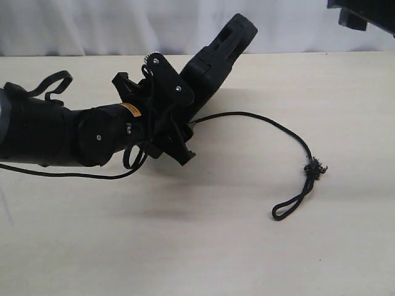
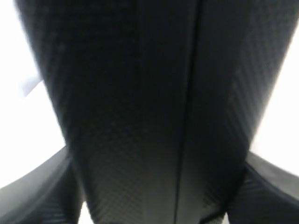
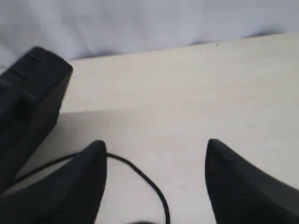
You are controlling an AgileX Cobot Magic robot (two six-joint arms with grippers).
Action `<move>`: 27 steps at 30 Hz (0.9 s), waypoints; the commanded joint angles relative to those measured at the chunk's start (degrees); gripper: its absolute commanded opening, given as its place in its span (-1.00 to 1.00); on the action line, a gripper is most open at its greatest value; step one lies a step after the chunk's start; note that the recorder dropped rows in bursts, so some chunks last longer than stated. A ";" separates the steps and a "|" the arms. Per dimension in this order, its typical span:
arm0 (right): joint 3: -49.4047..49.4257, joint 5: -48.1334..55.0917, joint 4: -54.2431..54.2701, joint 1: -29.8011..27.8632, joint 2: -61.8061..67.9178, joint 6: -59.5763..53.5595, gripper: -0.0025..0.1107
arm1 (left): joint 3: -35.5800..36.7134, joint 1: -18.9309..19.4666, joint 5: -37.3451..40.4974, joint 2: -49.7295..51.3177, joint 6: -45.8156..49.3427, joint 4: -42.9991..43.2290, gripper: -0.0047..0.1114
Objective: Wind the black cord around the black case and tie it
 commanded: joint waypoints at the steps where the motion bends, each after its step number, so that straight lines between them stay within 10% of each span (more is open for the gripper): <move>1: -4.44 6.63 34.69 -9.29 5.92 -34.35 -0.18 | -0.63 -0.14 0.16 -1.67 -0.53 -5.90 -0.92; 17: 14.73 13.58 23.74 -1.27 15.01 -113.51 -0.19 | -0.63 -4.02 -0.98 2.75 7.60 -12.48 -0.92; 27: 22.37 -6.44 24.16 -1.10 24.13 -124.54 -0.32 | -0.63 -4.02 0.11 2.77 7.60 -12.48 -0.92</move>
